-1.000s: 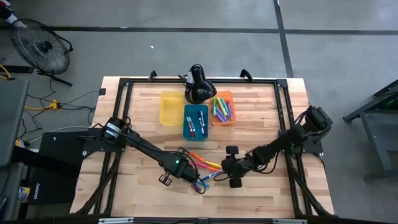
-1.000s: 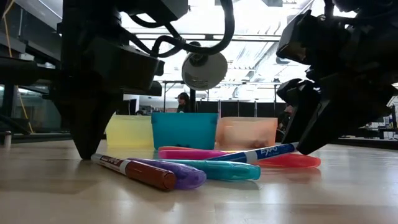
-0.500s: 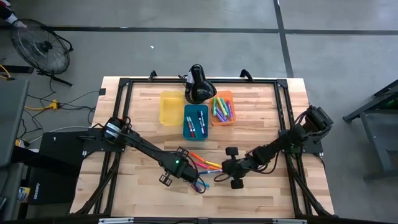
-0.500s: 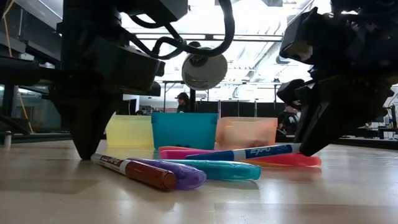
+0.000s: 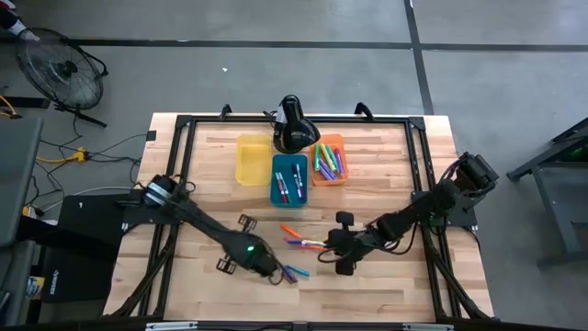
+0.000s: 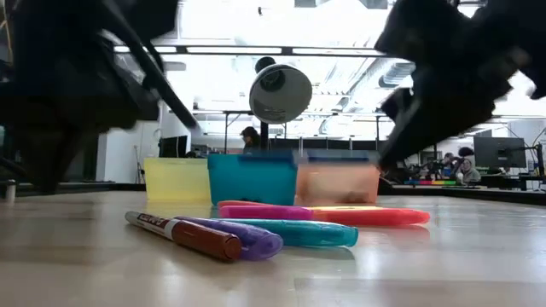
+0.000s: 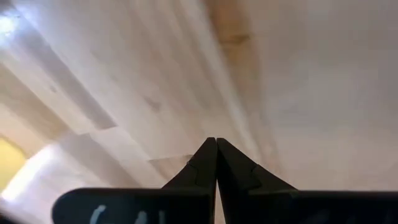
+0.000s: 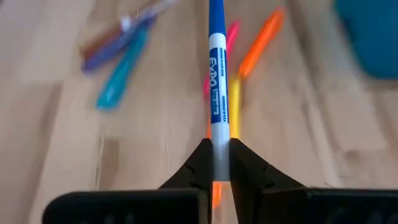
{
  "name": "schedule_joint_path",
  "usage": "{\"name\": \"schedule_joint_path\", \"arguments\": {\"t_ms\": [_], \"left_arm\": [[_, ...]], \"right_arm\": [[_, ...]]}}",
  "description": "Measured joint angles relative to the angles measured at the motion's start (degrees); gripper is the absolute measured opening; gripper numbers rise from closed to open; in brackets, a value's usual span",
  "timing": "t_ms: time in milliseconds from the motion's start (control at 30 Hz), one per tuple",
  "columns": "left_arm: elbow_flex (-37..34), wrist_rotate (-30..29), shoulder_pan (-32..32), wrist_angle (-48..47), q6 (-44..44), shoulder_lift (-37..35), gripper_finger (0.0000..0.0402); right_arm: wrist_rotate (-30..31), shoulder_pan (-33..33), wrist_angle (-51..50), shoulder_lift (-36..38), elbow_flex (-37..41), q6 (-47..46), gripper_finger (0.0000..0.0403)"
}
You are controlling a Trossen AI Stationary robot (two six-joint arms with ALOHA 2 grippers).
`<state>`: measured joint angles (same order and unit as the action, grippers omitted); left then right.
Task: Pick & Place Markers
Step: Put the blue dry erase marker into the blue bin
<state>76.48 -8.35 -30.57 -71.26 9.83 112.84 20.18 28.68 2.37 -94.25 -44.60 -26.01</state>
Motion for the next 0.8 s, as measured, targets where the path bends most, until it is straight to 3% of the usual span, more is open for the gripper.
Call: {"name": "schedule_joint_path", "arguments": {"t_ms": [167, 433, 633, 800], "left_arm": [[-8.8, -1.2, -4.7, 6.5, 8.0, -7.8, 0.0], [-21.9, -8.1, -12.6, 22.8, 20.1, -21.7, 0.0], [-23.2, -15.1, -16.6, 26.4, 23.3, -24.5, 0.0], [-23.2, -19.5, -18.0, 28.2, 24.3, -24.5, 0.0]], "right_arm": [[7.5, 0.4, 3.7, 4.3, 0.0, -1.2, 0.002], [17.2, -4.8, 10.8, 5.3, 0.0, -14.4, 0.002], [18.5, -11.1, 13.9, 3.6, 0.0, -23.0, 0.002], [18.8, -13.7, 24.8, -2.1, -0.1, -26.3, 0.002]]}}
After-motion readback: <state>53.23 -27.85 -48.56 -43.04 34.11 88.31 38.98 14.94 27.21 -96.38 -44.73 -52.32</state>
